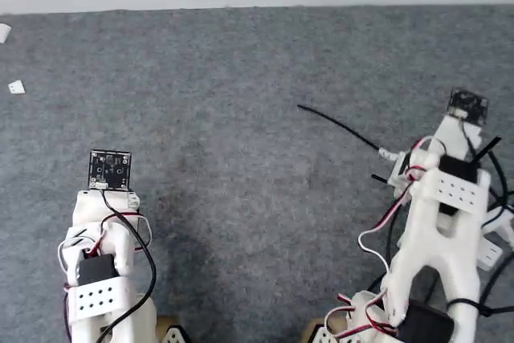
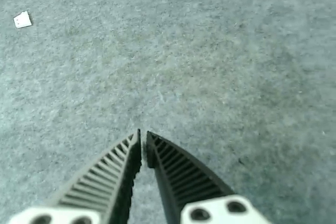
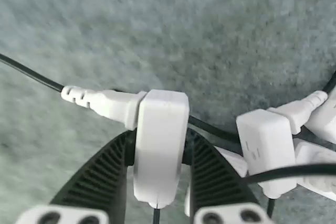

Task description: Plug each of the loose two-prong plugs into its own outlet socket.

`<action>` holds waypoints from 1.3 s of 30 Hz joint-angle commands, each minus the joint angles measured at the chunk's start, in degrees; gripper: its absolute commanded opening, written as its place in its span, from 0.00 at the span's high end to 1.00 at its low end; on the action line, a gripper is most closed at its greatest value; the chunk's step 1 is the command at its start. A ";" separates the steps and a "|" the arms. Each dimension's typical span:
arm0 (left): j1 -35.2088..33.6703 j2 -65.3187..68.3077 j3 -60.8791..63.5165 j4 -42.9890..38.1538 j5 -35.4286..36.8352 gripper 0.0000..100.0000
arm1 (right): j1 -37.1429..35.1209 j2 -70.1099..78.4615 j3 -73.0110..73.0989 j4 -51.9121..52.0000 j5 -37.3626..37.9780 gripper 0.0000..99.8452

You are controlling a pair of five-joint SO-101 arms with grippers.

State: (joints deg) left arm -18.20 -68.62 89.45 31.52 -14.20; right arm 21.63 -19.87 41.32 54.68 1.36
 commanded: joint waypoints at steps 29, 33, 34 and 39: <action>0.44 -0.79 -0.57 -4.92 1.05 0.99 | 0.40 -42.51 17.14 8.66 4.84 0.99; 1.23 -0.88 -0.57 -5.01 1.14 0.99 | -2.86 -50.59 26.64 6.90 7.82 0.94; 1.85 -0.88 -0.57 -4.84 1.49 0.99 | -4.35 -52.62 28.75 7.69 8.35 0.92; 2.11 -0.97 -0.66 -4.84 4.75 0.99 | -10.95 -59.47 37.27 7.60 8.79 0.86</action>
State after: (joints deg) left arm -16.70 -68.62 89.45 28.35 -11.21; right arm 13.80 -75.78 76.04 63.30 9.36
